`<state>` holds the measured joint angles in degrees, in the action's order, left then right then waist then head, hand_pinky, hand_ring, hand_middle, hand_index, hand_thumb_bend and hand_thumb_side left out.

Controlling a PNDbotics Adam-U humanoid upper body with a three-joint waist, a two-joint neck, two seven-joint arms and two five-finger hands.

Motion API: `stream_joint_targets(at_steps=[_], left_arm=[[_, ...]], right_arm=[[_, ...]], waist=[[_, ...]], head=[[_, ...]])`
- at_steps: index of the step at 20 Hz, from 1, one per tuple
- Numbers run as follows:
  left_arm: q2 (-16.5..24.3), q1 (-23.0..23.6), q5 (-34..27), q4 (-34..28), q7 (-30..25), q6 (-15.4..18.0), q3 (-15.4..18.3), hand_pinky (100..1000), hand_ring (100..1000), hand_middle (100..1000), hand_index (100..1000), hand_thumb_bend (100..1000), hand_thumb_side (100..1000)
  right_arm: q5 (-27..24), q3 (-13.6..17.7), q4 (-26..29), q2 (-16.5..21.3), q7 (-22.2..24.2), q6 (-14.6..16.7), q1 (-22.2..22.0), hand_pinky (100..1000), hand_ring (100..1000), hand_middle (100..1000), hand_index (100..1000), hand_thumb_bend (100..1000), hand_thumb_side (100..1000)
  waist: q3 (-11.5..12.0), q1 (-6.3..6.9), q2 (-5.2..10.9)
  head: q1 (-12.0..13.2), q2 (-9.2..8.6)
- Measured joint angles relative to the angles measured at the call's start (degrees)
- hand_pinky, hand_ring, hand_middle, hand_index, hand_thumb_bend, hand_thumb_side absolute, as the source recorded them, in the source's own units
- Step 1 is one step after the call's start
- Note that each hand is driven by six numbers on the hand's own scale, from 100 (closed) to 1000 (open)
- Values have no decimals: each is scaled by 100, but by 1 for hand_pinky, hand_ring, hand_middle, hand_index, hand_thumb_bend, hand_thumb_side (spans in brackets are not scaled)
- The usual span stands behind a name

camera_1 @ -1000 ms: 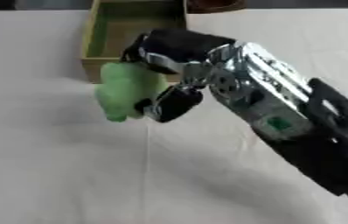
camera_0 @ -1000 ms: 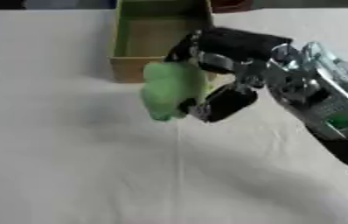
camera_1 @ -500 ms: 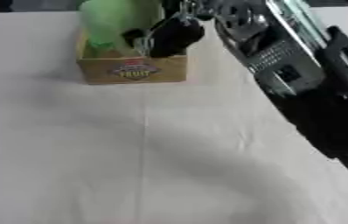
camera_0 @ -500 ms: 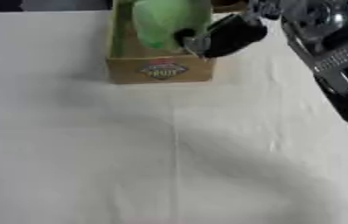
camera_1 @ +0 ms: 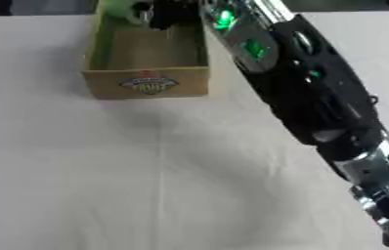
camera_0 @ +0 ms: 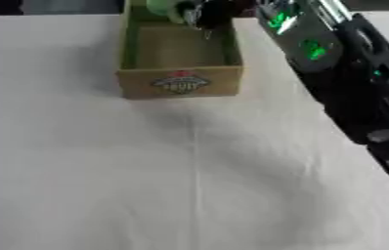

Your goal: Pick up objects on the table and place them in the box.

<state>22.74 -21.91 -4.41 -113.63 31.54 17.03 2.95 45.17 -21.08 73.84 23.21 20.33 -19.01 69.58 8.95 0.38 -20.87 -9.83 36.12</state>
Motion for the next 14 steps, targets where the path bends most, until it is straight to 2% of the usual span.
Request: stream_joint_targets(at_steps=[3, 7, 12, 14], left_arm=[[-2, -54, -11, 0, -23, 7, -9, 652, 808, 785, 837, 100, 971], [-4, -89, -20, 0, -32, 15, -32, 653, 809, 785, 837, 100, 972], [-8, -191, -55, 0, -49, 33, -35, 653, 809, 785, 837, 100, 971], [-9, -206, -60, 0, -50, 33, -35, 653, 809, 786, 837, 100, 971]], right_arm=[[237, 200, -654, -223, -487, 96, 124, 572, 740, 554, 698, 100, 198], [426, 429, -1363, -435, -978, 258, 199, 568, 739, 554, 699, 100, 220], [474, 607, -1980, -597, -1262, 424, 196, 575, 748, 569, 714, 100, 228], [531, 662, -2174, -635, -1323, 481, 185, 593, 763, 612, 761, 100, 258]], waist=[[55, -13, -66], [98, -20, -148], [186, -21, -245], [210, -21, -268]], head=[[-52, -119], [-150, -430], [-235, -630], [-255, -677]])
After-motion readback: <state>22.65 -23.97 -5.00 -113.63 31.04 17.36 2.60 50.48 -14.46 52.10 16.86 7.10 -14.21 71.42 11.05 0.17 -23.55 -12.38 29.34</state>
